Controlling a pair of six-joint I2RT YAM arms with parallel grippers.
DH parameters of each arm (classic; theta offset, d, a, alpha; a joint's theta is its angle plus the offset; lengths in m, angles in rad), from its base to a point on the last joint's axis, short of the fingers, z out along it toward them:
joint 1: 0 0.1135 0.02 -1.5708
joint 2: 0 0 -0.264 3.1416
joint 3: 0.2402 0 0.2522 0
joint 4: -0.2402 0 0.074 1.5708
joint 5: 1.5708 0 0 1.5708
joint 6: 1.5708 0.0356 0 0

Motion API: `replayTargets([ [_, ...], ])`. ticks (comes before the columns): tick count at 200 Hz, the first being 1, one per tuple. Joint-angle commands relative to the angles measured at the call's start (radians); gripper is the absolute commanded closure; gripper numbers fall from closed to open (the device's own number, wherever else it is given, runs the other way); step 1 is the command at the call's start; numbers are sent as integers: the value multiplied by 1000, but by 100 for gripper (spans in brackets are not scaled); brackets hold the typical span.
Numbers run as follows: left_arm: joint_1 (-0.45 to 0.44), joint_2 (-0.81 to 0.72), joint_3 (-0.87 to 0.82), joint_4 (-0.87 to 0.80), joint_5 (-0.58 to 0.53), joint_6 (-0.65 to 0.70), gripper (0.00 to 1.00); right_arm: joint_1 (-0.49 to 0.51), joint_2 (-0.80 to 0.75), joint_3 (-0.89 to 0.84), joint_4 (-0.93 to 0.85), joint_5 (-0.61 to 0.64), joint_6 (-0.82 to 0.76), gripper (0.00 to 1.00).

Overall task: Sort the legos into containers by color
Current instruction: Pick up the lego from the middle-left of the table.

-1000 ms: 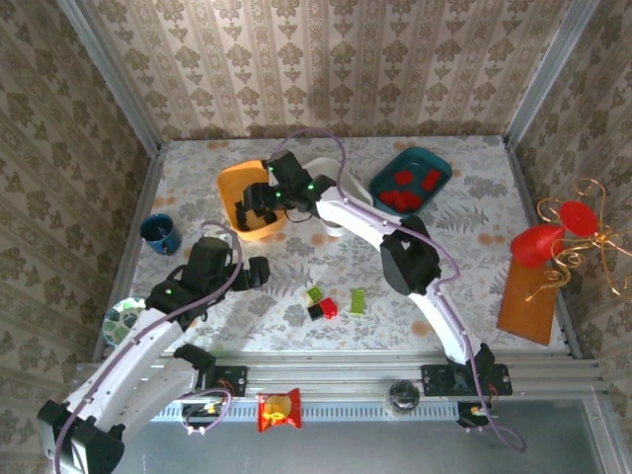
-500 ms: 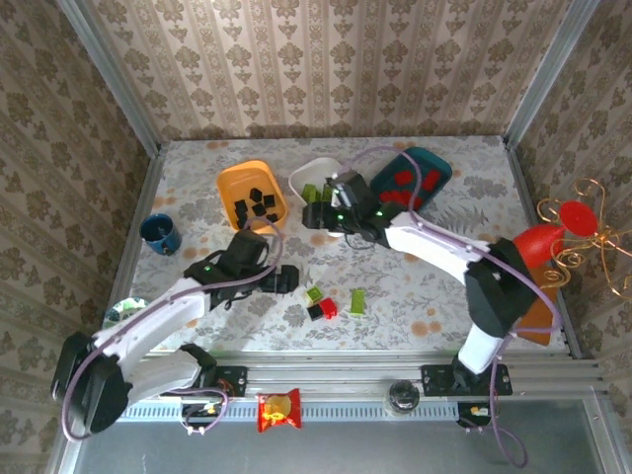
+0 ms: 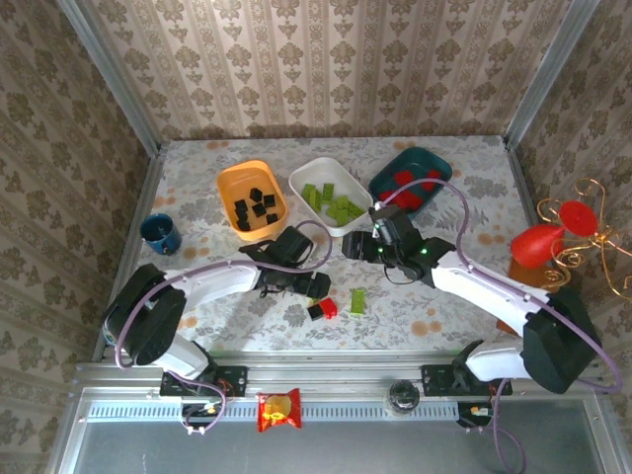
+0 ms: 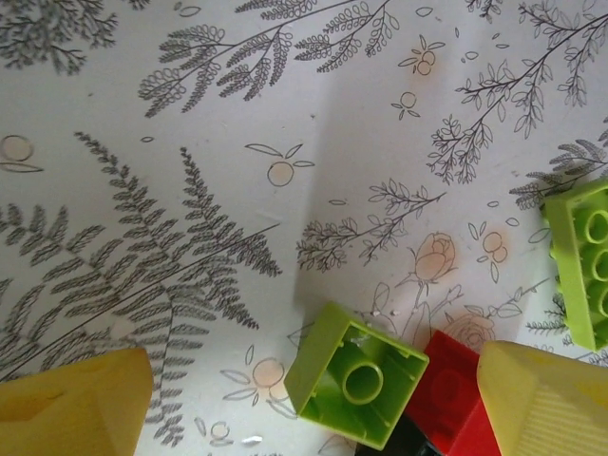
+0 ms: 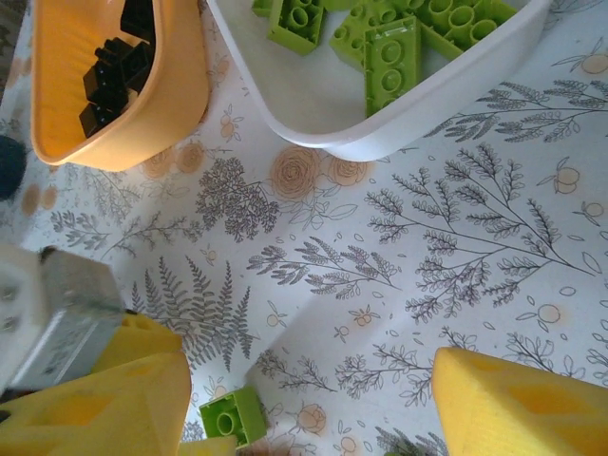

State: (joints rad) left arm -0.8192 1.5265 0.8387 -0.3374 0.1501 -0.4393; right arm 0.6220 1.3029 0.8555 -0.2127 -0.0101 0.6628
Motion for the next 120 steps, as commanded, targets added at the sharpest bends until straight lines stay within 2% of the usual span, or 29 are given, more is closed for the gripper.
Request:
replayTargets([
  [1, -13, 38, 25, 15, -2, 33, 12, 0, -44, -28, -20, 36, 20, 31],
  [30, -21, 91, 24, -26, -30, 33, 15, -5, -84, -41, -34, 45, 18, 31],
  [88, -16, 63, -32, -48, -65, 9, 33, -11, -119, -46, -38, 48, 15, 30],
  [120, -18, 55, -29, -59, -63, 1, 46, -13, -117, -43, -43, 48, 16, 30],
])
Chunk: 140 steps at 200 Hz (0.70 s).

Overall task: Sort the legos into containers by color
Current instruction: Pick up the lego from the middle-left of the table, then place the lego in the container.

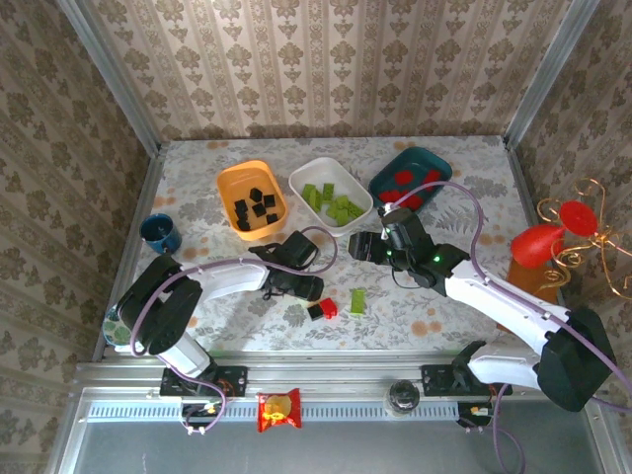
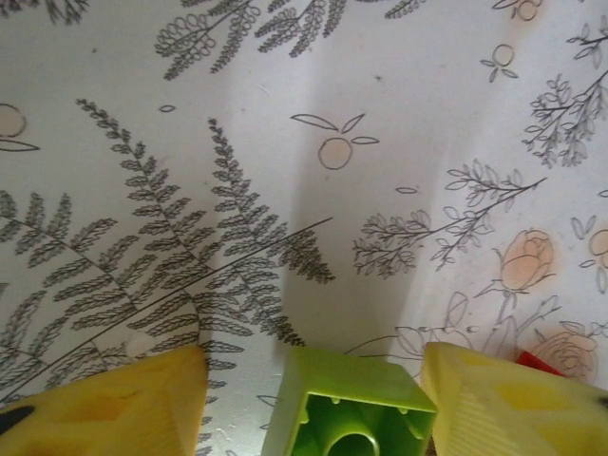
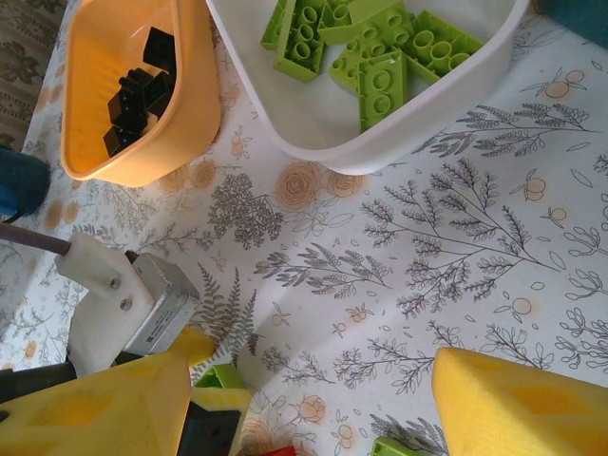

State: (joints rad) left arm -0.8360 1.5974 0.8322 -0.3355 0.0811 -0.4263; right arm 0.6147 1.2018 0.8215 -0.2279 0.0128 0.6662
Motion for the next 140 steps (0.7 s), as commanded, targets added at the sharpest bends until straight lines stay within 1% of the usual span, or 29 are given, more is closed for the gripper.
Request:
replayTargets([
  [1, -1, -16, -22, -61, 6, -12, 47, -6, -15, -9, -27, 25, 13, 30],
  [53, -1, -106, -10, -87, -9, -36, 62, -13, -25, -18, -42, 43, 16, 30],
  [80, 2, -144, 39, -117, -24, -34, 65, -21, -34, -28, -41, 51, 25, 30],
  [96, 17, -145, 105, -117, -35, -11, 65, -26, -43, -39, -42, 56, 32, 30],
  [107, 43, -124, 169, -119, -39, 11, 65, -30, -50, -45, -43, 59, 35, 30],
  [140, 126, 19, 419, -67, -37, 70, 66, -36, -74, -71, -56, 72, 49, 30],
])
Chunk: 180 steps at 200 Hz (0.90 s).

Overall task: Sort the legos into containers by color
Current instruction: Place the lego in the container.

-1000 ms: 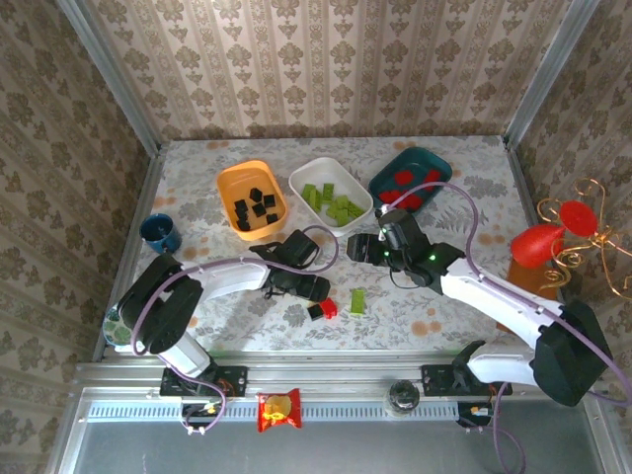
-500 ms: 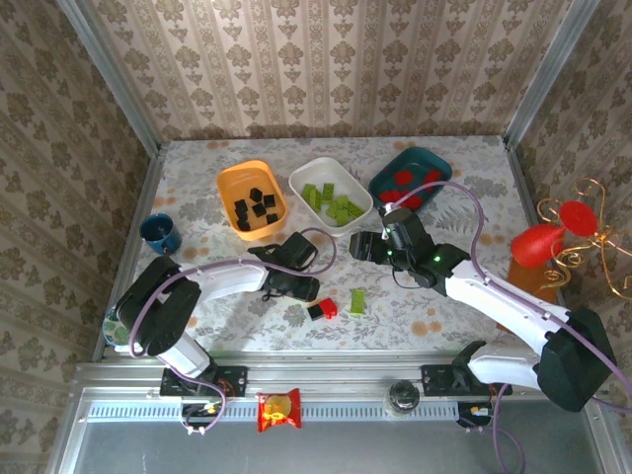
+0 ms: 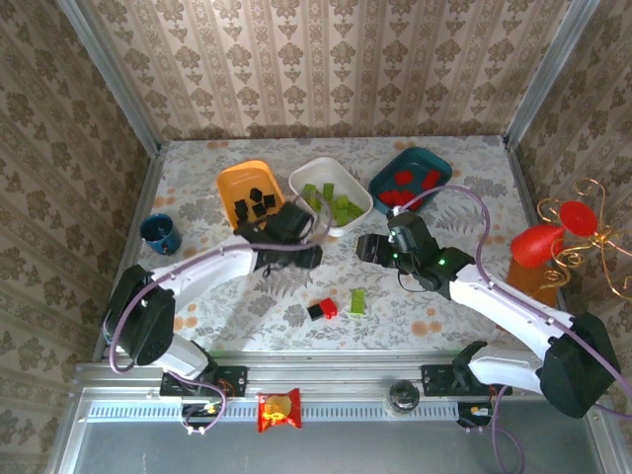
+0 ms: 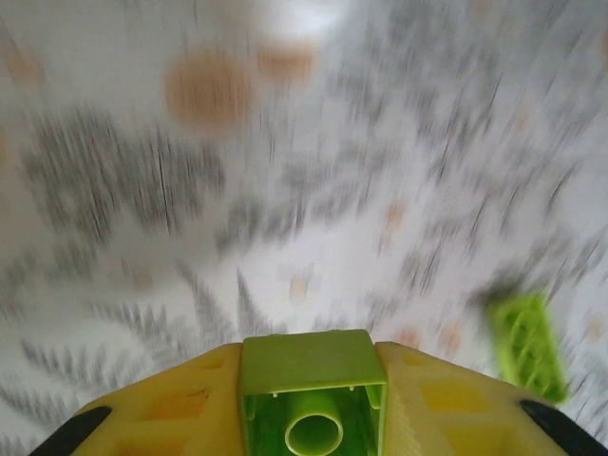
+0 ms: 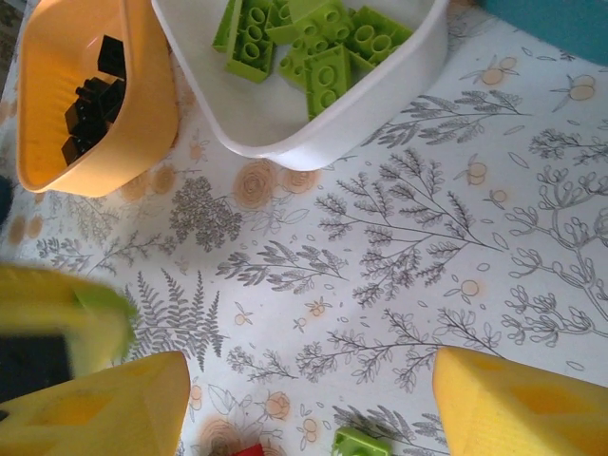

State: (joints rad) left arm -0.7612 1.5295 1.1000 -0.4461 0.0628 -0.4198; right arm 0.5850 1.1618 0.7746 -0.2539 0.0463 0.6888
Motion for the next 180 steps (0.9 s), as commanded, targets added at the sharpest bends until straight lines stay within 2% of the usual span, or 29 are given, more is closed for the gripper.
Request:
replayTargets([
  [1, 53, 93, 162, 45, -18, 65, 66, -6, -35, -25, -30, 39, 27, 30],
  [49, 121, 428, 565, -14, -13, 111, 66, -7, -81, -90, -47, 22, 43, 30],
  [102, 146, 656, 868, -128, 10, 111, 61, 5, -52, -135, -24, -72, 69, 30],
  [119, 146, 685, 937, -157, 8, 113, 52, 24, -30, -141, -12, -80, 80, 29],
  [142, 149, 670, 977, -168, 15, 106, 33, 59, 13, -138, -3, -73, 95, 27],
  [180, 148, 505, 878, -92, 72, 79, 19, 118, 88, -120, -26, -15, 132, 31],
])
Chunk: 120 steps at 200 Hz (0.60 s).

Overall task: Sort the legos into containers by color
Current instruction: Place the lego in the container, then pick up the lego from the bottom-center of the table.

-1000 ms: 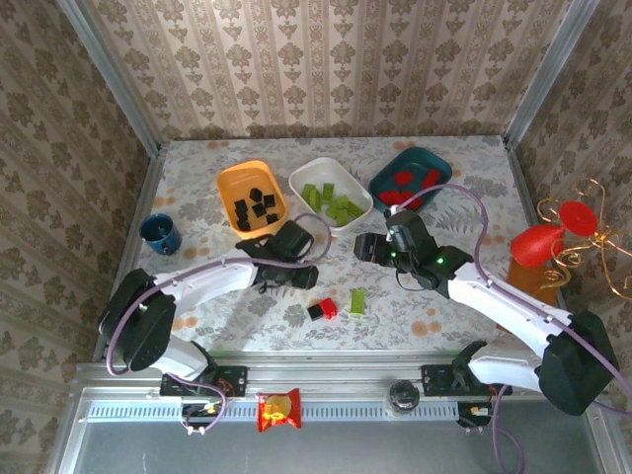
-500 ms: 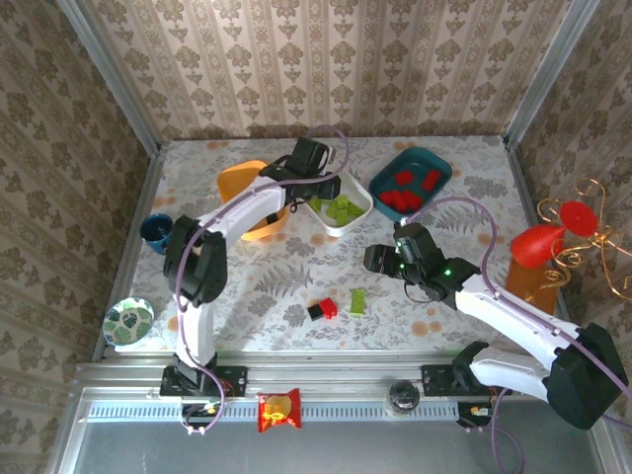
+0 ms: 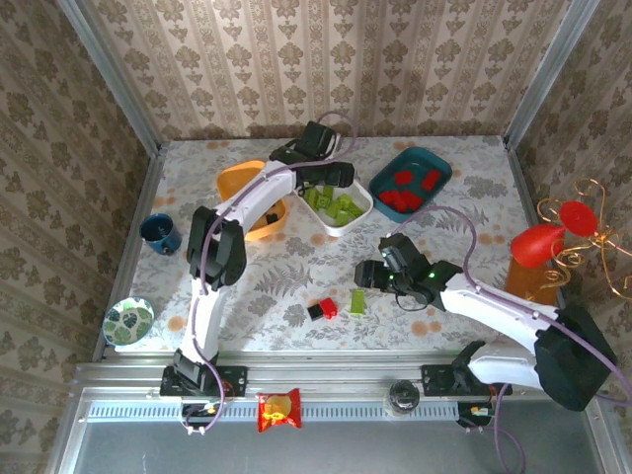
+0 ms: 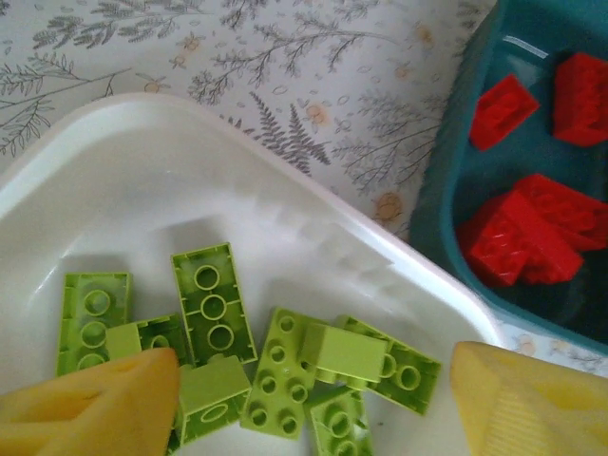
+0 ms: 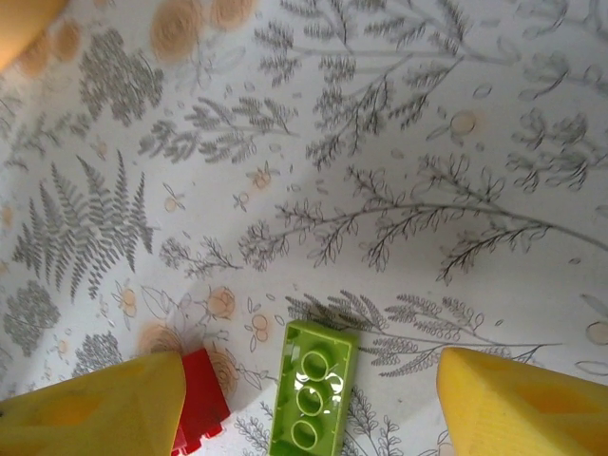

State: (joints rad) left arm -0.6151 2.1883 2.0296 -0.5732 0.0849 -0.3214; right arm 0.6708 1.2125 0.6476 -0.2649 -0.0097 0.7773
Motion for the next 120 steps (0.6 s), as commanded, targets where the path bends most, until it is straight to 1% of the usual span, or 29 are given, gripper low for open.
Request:
replayTargets([
  [1, 1, -160, -57, 39, 52, -21, 19, 33, 39, 8, -17, 43, 44, 31],
  [27, -16, -352, -267, 161, 63, -49, 12, 68, 112, 40, -62, 63, 48, 34],
  [52, -45, -527, -480, 232, 32, -63, 8, 102, 171, 69, -82, 77, 49, 34],
  [74, -68, -664, -654, 261, -12, -73, 3, 127, 232, 99, -101, 107, 44, 33],
  [79, -71, -694, -694, 265, -20, -77, 0, 130, 242, 107, -104, 111, 42, 33],
  [120, -89, -931, -974, 239, -133, -95, 0, 162, 320, 172, -173, 153, 20, 35],
])
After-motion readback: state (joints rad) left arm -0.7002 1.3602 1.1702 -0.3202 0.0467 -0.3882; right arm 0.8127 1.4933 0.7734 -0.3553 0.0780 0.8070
